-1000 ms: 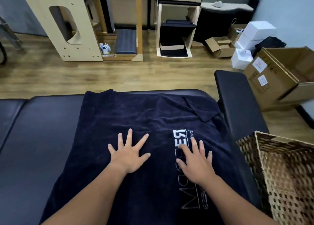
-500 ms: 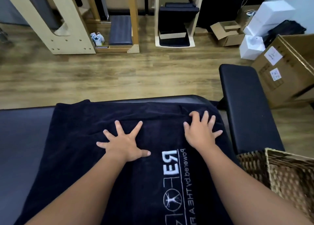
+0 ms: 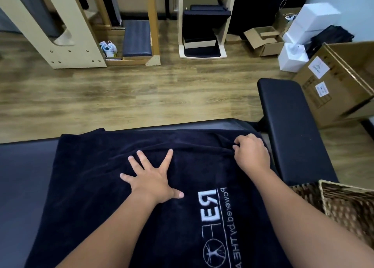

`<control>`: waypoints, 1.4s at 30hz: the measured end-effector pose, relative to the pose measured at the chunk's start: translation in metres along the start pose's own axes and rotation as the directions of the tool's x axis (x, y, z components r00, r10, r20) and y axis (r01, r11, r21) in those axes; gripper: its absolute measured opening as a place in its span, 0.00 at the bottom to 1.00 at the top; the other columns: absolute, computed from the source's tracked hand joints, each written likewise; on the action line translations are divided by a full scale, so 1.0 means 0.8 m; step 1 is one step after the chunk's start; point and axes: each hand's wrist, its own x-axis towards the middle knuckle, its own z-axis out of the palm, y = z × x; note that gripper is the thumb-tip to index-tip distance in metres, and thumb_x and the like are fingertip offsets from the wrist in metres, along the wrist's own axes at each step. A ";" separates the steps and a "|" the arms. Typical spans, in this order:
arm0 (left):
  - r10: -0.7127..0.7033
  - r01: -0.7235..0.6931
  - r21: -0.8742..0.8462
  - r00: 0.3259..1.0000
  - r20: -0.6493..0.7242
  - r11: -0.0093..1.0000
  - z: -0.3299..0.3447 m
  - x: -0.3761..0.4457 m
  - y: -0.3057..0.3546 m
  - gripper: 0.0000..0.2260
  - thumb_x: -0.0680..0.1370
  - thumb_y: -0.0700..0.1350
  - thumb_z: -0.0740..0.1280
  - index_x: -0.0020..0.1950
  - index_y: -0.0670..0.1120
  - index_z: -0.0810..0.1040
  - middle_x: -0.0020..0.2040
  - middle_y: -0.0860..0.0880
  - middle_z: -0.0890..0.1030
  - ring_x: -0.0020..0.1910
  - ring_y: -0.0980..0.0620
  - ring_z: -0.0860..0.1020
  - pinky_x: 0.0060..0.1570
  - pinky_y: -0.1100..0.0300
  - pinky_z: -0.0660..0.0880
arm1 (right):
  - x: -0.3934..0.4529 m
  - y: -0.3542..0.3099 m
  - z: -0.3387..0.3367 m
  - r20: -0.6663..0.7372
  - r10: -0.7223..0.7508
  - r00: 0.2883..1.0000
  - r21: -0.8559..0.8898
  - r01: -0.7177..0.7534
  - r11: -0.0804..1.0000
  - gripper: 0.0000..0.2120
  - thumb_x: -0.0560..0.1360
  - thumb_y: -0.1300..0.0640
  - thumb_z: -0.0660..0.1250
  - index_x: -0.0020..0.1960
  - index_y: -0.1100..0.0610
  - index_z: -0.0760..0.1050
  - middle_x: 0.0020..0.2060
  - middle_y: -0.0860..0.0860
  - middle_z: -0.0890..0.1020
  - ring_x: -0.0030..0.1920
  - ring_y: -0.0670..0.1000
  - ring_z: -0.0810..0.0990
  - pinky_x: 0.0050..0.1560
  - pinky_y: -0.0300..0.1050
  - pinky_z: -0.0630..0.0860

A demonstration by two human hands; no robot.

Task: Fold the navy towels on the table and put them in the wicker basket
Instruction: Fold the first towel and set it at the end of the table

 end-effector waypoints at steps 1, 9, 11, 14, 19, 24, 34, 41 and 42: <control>0.011 -0.010 0.017 1.000 -0.013 1.000 0.002 -0.001 -0.001 0.60 0.62 0.77 0.70 0.69 0.70 0.21 0.74 0.32 0.25 0.74 0.26 0.29 0.70 0.24 0.48 | 0.004 0.002 -0.004 -0.036 0.031 0.999 0.007 -0.031 1.000 0.09 0.82 0.52 0.64 0.56 0.56 0.80 0.52 0.54 0.77 0.53 0.58 0.76 0.45 0.51 0.73; 0.256 -0.241 0.095 0.946 -0.198 0.966 0.001 0.005 -0.025 0.49 0.69 0.80 0.57 0.77 0.66 0.30 0.78 0.43 0.25 0.79 0.41 0.30 0.71 0.26 0.48 | 0.046 0.001 -0.019 -0.029 0.185 0.982 0.006 -0.185 0.983 0.12 0.84 0.53 0.57 0.59 0.59 0.74 0.55 0.59 0.78 0.53 0.65 0.78 0.45 0.54 0.72; 0.182 -0.187 0.004 0.952 -0.245 0.982 -0.013 0.019 -0.046 0.42 0.72 0.79 0.49 0.79 0.66 0.34 0.81 0.45 0.32 0.81 0.44 0.35 0.73 0.31 0.52 | 0.039 -0.003 -0.016 0.058 0.187 0.981 -0.018 -0.186 0.982 0.13 0.81 0.54 0.59 0.64 0.54 0.73 0.56 0.59 0.80 0.54 0.64 0.78 0.46 0.52 0.72; 0.087 -0.103 -0.026 0.932 -0.351 0.994 -0.036 0.041 -0.088 0.33 0.80 0.69 0.48 0.82 0.58 0.47 0.83 0.42 0.47 0.81 0.43 0.51 0.72 0.42 0.62 | 0.036 0.003 -0.015 0.089 0.261 0.961 -0.047 -0.258 0.965 0.12 0.80 0.54 0.60 0.61 0.55 0.74 0.55 0.60 0.80 0.55 0.65 0.79 0.46 0.51 0.72; -0.051 0.087 0.047 0.859 -0.510 0.995 -0.068 0.062 -0.175 0.19 0.79 0.44 0.60 0.70 0.47 0.65 0.71 0.44 0.67 0.64 0.40 0.69 0.52 0.46 0.70 | 0.041 0.001 -0.014 -0.210 0.278 0.937 0.093 -0.263 0.960 0.10 0.83 0.55 0.60 0.54 0.62 0.72 0.53 0.64 0.77 0.51 0.69 0.77 0.46 0.60 0.74; -0.255 0.229 -0.115 0.903 -0.346 0.967 -0.091 0.080 -0.246 0.18 0.80 0.46 0.62 0.70 0.49 0.69 0.70 0.46 0.69 0.67 0.39 0.63 0.56 0.44 0.65 | 0.016 -0.065 0.002 -0.098 -0.014 0.995 -0.002 0.014 1.000 0.12 0.76 0.56 0.68 0.57 0.59 0.79 0.53 0.61 0.78 0.53 0.67 0.76 0.50 0.60 0.77; -0.148 -0.017 -0.255 0.778 -0.611 0.967 -0.103 0.092 -0.304 0.05 0.76 0.50 0.73 0.48 0.51 0.80 0.55 0.49 0.76 0.61 0.43 0.68 0.54 0.47 0.66 | -0.123 -0.308 0.055 0.353 -0.566 0.745 -0.021 0.611 0.791 0.36 0.76 0.39 0.66 0.78 0.43 0.54 0.79 0.53 0.51 0.78 0.64 0.50 0.72 0.72 0.54; 0.263 -0.416 -0.684 0.909 -0.323 0.599 -0.142 0.079 -0.341 0.14 0.75 0.49 0.74 0.37 0.48 0.71 0.31 0.56 0.72 0.32 0.57 0.68 0.43 0.53 0.68 | -0.113 -0.343 0.064 0.500 -0.353 0.791 0.047 0.382 0.923 0.43 0.72 0.46 0.76 0.76 0.35 0.50 0.79 0.45 0.45 0.79 0.67 0.36 0.66 0.83 0.51; 0.265 -0.348 -0.531 0.937 -0.229 0.773 -0.147 0.081 -0.349 0.14 0.76 0.54 0.72 0.38 0.50 0.72 0.31 0.58 0.73 0.35 0.56 0.71 0.49 0.49 0.67 | -0.111 -0.347 0.063 0.509 -0.337 0.792 0.041 0.369 0.929 0.44 0.71 0.47 0.77 0.75 0.35 0.51 0.78 0.44 0.46 0.79 0.66 0.36 0.66 0.83 0.52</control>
